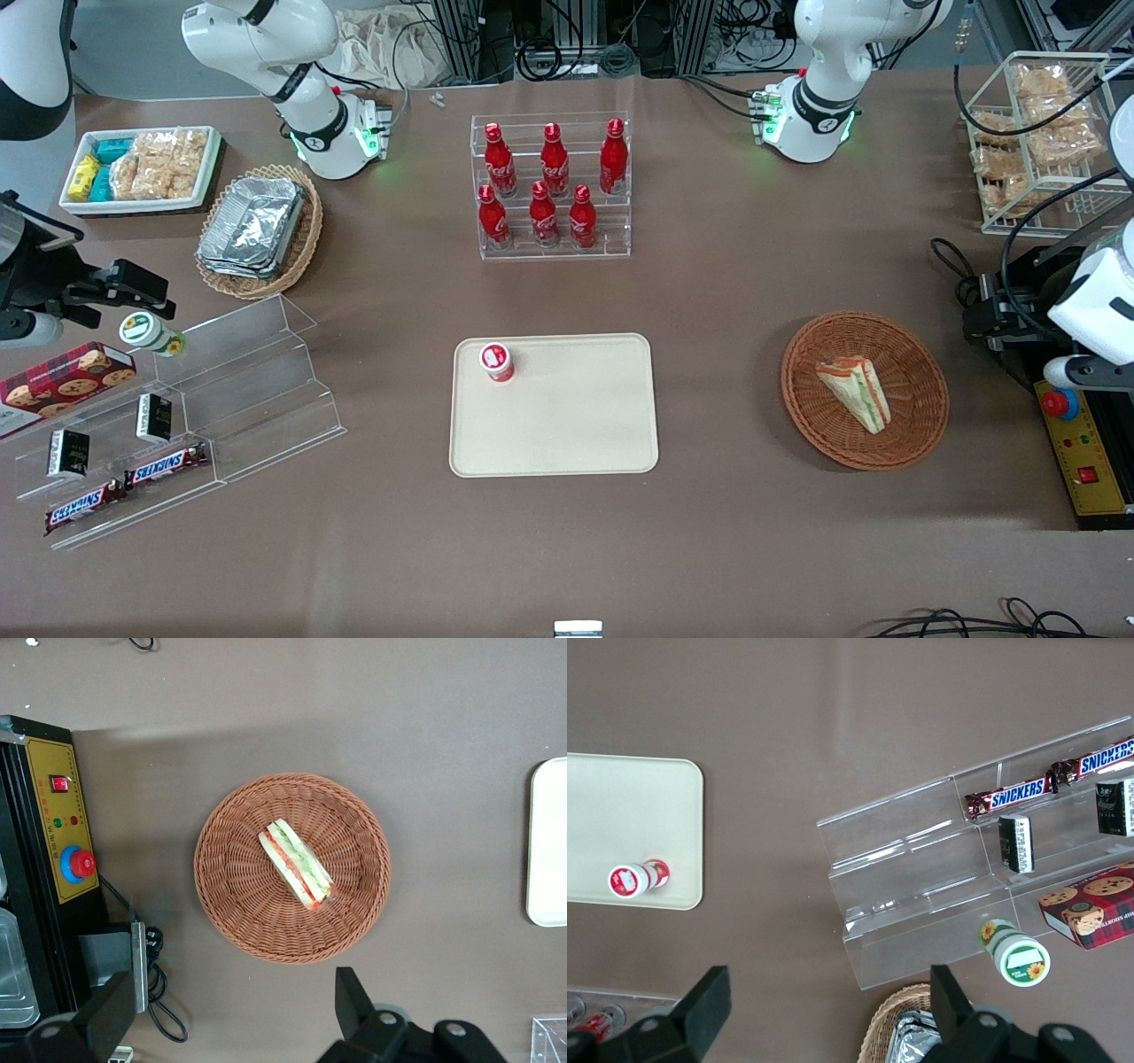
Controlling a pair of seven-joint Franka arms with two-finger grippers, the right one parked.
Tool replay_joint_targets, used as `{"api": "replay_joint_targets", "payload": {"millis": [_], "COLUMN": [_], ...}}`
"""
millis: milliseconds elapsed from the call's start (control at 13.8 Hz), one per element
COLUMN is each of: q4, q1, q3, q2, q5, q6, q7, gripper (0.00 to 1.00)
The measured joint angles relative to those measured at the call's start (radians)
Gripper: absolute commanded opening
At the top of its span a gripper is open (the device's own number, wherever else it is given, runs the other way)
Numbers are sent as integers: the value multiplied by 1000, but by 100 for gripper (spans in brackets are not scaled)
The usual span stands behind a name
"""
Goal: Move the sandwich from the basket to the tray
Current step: 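Move the left gripper down over the wrapped sandwich in the wicker basket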
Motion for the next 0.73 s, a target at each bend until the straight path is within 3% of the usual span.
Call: {"api": "replay_joint_targets", "payload": {"millis": [727], "q4": [-48], "q1": [-2], "q3": [0], "q2": [33], "q5": [-6], "q6": [29], "q7": [0], "gripper": [99]}}
